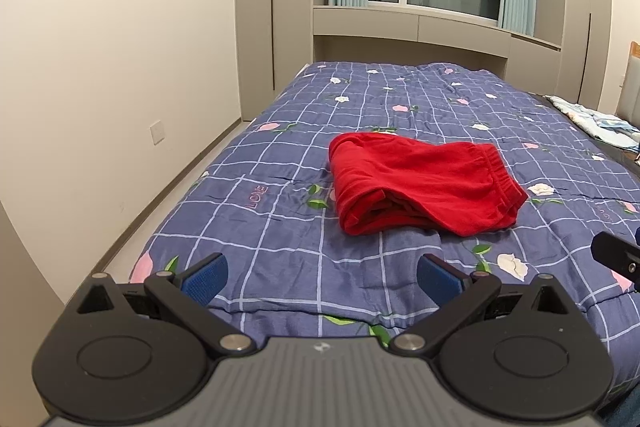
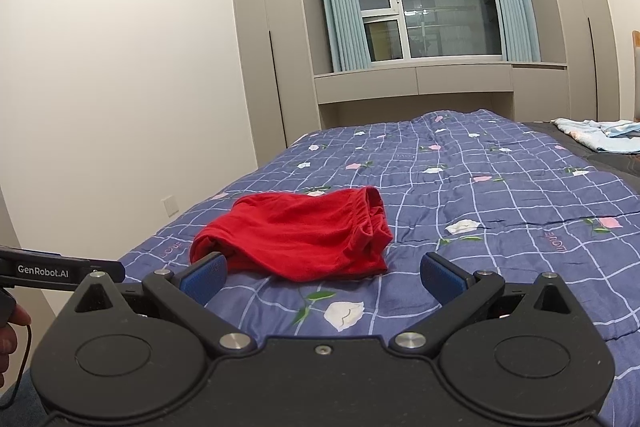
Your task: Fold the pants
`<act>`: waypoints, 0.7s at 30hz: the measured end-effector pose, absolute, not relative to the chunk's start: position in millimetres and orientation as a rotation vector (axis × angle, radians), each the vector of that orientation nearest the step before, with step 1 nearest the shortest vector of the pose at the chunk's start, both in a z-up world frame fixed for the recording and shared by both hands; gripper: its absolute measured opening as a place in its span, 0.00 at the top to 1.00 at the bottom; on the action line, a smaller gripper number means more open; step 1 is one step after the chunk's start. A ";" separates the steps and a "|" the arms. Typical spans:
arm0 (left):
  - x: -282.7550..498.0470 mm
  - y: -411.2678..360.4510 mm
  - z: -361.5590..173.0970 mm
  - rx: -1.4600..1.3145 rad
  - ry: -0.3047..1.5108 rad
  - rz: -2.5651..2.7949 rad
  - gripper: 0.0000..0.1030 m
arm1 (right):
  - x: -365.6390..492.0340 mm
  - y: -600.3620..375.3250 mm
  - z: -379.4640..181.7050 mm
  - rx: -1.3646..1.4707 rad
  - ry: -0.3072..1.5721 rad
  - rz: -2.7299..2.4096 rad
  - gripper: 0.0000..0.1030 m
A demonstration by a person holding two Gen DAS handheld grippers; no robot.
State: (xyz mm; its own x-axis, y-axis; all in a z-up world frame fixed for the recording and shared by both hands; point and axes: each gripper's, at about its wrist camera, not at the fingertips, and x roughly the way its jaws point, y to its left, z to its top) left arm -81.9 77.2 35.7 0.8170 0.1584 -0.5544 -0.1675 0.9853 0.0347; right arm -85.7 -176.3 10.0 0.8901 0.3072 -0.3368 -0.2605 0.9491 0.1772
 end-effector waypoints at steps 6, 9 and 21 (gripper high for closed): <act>-80.8 80.0 36.2 -0.028 0.594 0.199 0.00 | -85.0 -176.9 8.6 0.131 0.377 0.295 0.00; -80.9 80.9 36.9 -0.027 0.587 0.201 0.00 | -84.5 -176.5 8.1 0.130 0.377 0.296 0.00; -77.1 79.9 36.4 -0.019 0.597 0.180 0.00 | -76.8 -175.5 3.5 0.123 0.400 0.298 0.00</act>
